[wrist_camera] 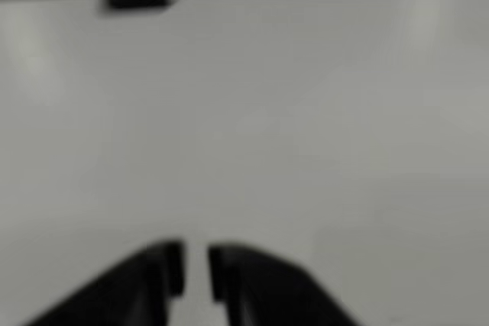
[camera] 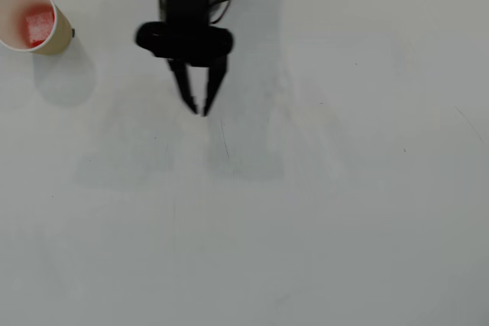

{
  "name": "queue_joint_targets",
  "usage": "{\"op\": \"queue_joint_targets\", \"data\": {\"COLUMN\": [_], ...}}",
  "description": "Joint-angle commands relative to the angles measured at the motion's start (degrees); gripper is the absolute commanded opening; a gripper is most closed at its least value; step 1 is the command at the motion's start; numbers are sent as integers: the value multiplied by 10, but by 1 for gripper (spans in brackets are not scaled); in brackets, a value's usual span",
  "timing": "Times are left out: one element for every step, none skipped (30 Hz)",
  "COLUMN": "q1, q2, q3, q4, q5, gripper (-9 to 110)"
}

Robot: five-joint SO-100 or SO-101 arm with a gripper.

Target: Pick up the cube and drop it in the cup.

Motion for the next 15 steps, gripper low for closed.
{"op": "queue_joint_targets", "data": {"q1": [-66, -79, -91, -105, -112, -119, -126, -130, -133, -136, -141, -145, -150, -155, -157], "q2": [76, 91, 107, 126, 145, 163, 175, 181, 185, 191, 194, 194, 194, 194, 195], "q3": [23, 39, 55, 73, 90, 103, 108, 111, 114, 117, 120, 121, 122, 124, 125], "q4": [-5, 4, 19, 32, 43, 61, 87, 107, 122, 134, 146, 159, 170, 173, 174], "q5": [-6, -6, -6, -6, -6, -6, -6, -4, -2, -2, -4, -5, -5, -5, -5], "gripper": [0, 0, 0, 0, 0, 0, 0, 0, 0, 0, 0, 0, 0, 0, 0]}}
